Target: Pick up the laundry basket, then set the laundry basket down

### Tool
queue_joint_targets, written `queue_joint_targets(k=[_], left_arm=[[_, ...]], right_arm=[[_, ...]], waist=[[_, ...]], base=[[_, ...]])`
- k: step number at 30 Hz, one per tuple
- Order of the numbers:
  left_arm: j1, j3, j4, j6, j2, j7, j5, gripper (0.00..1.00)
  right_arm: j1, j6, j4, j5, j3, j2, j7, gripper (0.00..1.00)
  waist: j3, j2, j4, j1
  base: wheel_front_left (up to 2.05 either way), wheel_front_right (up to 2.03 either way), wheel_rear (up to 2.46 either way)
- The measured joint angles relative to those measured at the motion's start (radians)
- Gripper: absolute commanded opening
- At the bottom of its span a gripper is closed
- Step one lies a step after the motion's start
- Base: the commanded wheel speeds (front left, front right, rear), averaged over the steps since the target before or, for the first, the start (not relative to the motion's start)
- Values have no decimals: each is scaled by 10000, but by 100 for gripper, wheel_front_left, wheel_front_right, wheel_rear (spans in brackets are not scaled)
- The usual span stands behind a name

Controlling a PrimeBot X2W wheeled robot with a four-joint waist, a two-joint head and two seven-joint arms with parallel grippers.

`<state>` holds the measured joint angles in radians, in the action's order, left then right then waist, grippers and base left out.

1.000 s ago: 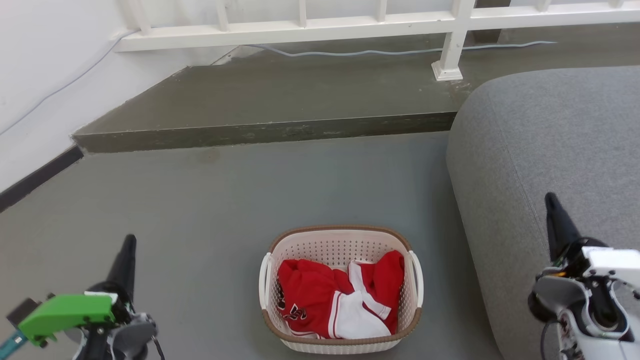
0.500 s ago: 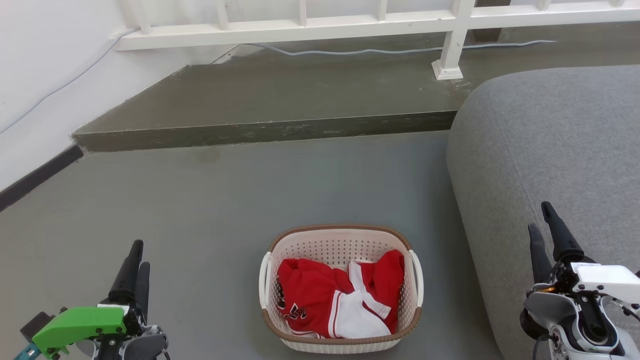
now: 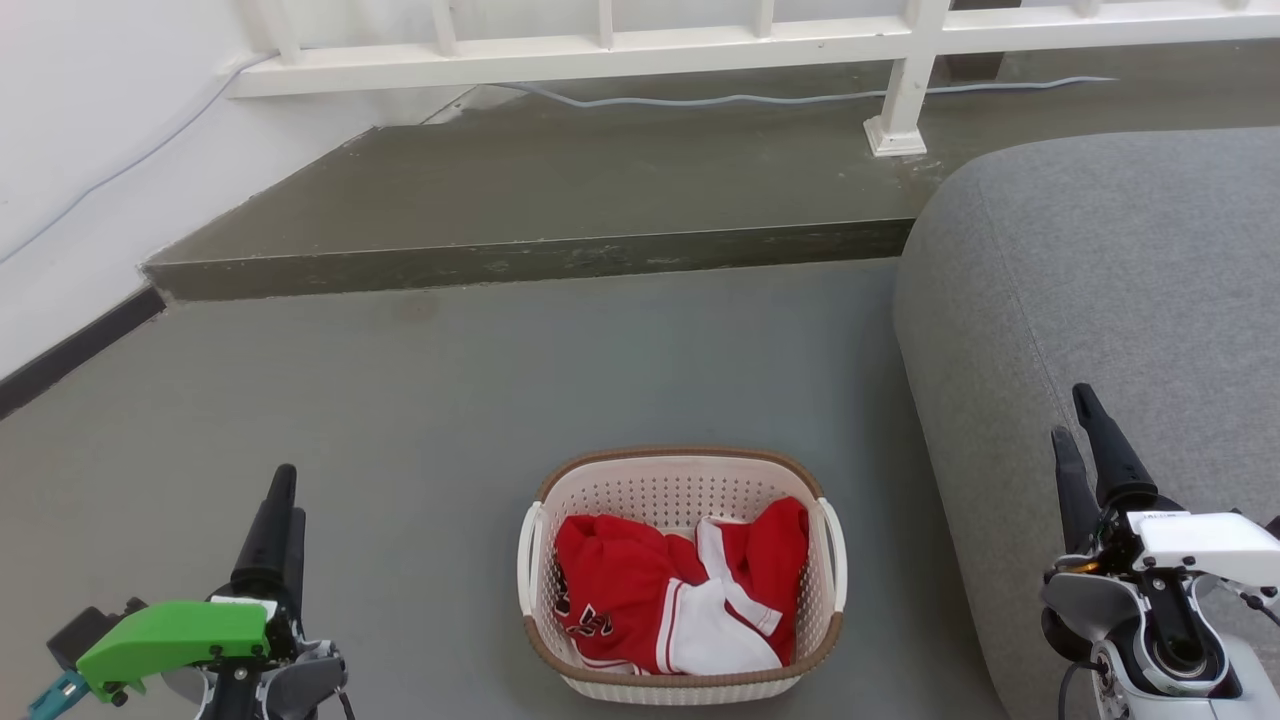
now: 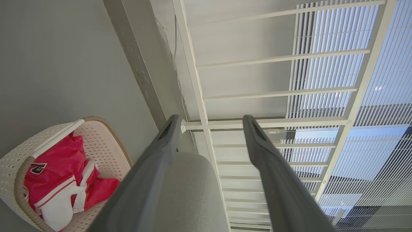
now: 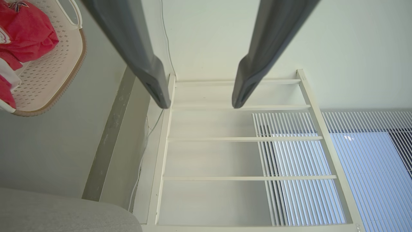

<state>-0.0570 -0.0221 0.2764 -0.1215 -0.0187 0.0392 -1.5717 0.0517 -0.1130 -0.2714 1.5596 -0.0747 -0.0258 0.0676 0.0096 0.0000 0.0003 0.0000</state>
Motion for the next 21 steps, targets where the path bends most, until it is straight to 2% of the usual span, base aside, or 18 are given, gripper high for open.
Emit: queue_joint_targets(k=[9, 21], left_arm=[[-35, 316, -228, 0, -44, -343, 602, 100], [-61, 771, -318, 0, -374, -755, 2163, 100]], right_arm=[[28, 0, 339, -732, 453, -242, -460, 100], [159, -2, 537, -2130, 1310, -792, -949, 100]], waist=[[32, 0, -8, 0], [59, 0, -4, 0]], base=[[0, 0, 0], [0, 0, 0]])
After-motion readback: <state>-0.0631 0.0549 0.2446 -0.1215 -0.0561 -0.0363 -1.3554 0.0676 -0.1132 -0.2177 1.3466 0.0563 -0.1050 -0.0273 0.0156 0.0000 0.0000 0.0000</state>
